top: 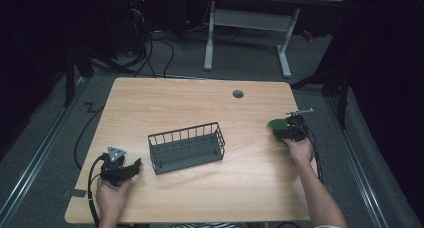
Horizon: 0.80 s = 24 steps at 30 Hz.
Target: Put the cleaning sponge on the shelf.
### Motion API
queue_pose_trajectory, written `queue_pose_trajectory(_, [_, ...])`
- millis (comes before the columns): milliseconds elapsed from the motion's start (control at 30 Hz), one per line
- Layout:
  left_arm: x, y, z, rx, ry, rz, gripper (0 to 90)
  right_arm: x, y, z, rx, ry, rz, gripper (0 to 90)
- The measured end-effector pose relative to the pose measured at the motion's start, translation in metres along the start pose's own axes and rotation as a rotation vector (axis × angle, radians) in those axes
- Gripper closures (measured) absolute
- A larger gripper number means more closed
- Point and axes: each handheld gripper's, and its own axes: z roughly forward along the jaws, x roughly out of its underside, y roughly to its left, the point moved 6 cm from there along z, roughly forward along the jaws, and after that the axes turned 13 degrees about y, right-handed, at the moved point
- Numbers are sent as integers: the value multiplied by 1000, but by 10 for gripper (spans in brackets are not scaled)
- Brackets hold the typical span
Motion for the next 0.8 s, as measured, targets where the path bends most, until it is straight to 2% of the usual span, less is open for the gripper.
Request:
queue_pose_trajectory(167, [0,0,0,-1,0,-1,334,0,1,0,5,5,-7,305])
queue_pose_trajectory(333, [0,0,0,-2,-1,-2,334,1,0,-2,-20,5,7,307])
queue_pose_trajectory(567, [0,0,0,-3,-1,-3,334,2,2,-16,-47,-27,-10,308])
queue_pose_trajectory(667, [0,0,0,-2,-2,-4,334,3,4,-21,-80,-45,-3,308])
queue_pose_trajectory(800, [0,0,0,-2,-2,-3,334,3,9,-26,-95,-54,-20,308])
